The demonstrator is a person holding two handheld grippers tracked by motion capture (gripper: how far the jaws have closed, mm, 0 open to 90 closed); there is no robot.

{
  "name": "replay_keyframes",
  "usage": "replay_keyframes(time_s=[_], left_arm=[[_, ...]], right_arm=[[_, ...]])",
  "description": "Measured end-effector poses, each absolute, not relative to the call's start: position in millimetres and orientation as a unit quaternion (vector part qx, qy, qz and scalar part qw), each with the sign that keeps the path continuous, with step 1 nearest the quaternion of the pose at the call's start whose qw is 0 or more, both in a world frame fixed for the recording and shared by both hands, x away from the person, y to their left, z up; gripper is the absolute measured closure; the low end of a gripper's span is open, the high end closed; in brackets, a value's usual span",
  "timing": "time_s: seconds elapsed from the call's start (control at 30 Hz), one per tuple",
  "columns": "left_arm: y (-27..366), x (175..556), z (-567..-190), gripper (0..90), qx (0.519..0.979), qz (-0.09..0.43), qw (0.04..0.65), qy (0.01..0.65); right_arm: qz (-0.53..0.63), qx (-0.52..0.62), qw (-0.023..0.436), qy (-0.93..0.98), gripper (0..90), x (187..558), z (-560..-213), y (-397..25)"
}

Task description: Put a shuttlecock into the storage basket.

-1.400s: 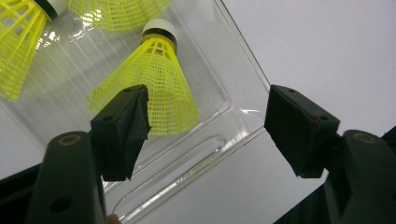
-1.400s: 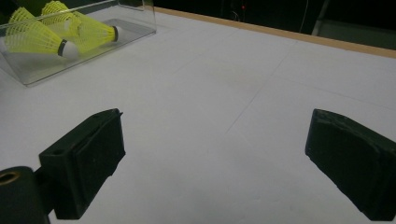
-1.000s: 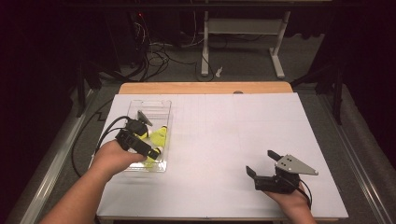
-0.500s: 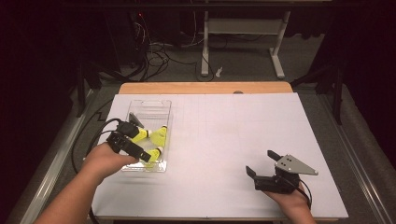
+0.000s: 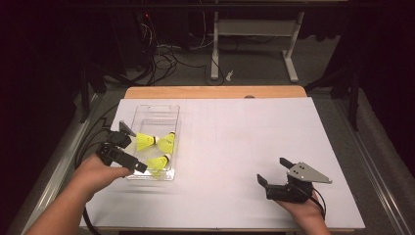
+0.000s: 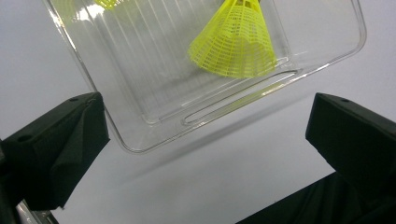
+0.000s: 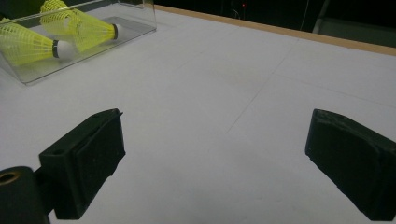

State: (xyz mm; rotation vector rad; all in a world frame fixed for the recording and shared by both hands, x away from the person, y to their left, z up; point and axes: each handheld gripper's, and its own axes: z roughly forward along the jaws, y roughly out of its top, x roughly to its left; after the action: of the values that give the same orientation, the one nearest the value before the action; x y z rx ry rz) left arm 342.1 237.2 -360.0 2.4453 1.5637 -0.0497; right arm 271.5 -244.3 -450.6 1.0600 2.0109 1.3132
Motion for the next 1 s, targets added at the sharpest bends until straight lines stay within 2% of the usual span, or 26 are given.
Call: replay_keyframes(time_s=[0.3, 0.63, 1.0], left_arm=[[237, 342, -363, 0.7, 0.837, -0.019, 0.128, 0.532], [236, 336, -367, 0.5, 0.834, -0.006, 0.170, 0.525], [234, 325, -379, 0.3, 0.833, 0.040, 0.220, 0.507]], right_arm=[[0.483, 0.391, 0.256, 0.740, 5.3, 271, -451, -245], [0.485, 0.392, 0.256, 0.738, 5.3, 271, -450, -245], [0.484, 0.393, 0.256, 0.738, 5.3, 271, -450, -245]])
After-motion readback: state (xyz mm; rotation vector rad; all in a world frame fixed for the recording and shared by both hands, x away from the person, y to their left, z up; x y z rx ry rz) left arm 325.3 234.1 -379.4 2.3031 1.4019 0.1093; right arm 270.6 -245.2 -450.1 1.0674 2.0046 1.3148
